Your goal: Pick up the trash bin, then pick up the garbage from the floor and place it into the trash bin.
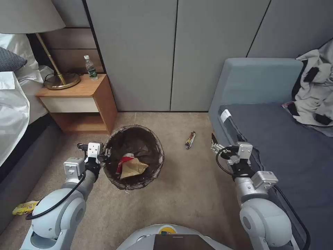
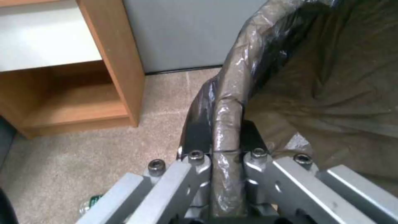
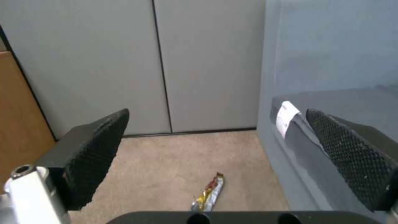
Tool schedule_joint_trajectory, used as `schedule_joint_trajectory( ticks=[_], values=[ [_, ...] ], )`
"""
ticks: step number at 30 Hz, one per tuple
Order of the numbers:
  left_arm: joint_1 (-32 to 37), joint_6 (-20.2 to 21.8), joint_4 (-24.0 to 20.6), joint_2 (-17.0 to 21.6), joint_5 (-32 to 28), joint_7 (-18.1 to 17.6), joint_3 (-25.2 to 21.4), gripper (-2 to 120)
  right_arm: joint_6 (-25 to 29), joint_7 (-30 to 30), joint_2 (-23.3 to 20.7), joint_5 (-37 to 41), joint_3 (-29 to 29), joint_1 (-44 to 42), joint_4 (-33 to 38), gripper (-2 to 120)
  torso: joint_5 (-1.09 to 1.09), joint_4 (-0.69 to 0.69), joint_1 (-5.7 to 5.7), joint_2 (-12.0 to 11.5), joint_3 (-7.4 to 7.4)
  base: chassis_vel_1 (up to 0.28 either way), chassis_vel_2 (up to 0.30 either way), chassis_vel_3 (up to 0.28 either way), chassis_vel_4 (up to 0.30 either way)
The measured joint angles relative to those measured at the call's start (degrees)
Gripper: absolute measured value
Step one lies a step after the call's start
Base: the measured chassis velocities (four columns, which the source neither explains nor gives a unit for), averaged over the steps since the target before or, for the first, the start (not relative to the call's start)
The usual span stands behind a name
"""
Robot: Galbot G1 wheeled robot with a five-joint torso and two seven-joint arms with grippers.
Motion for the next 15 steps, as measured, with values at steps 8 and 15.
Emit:
schedule_joint_trajectory(
  ticks=[8,15],
  values=[
    [0.3,0.0,-0.2,0.0,0.1,0.0,0.0,3,0.0,0.1,0.1,0.0,-0.5,0.1,-0.2,100,0.0,0.01,0.0,0.0,0.0,-0.09,0.102,0.099,-0.087],
    [0.4,0.0,-0.3,0.0,0.1,0.0,0.1,3,-0.1,0.2,0.0,0.1,-0.6,0.1,-0.2,100,-0.01,0.0,0.0,0.0,0.0,-0.1,0.106,0.108,-0.112]
  ],
)
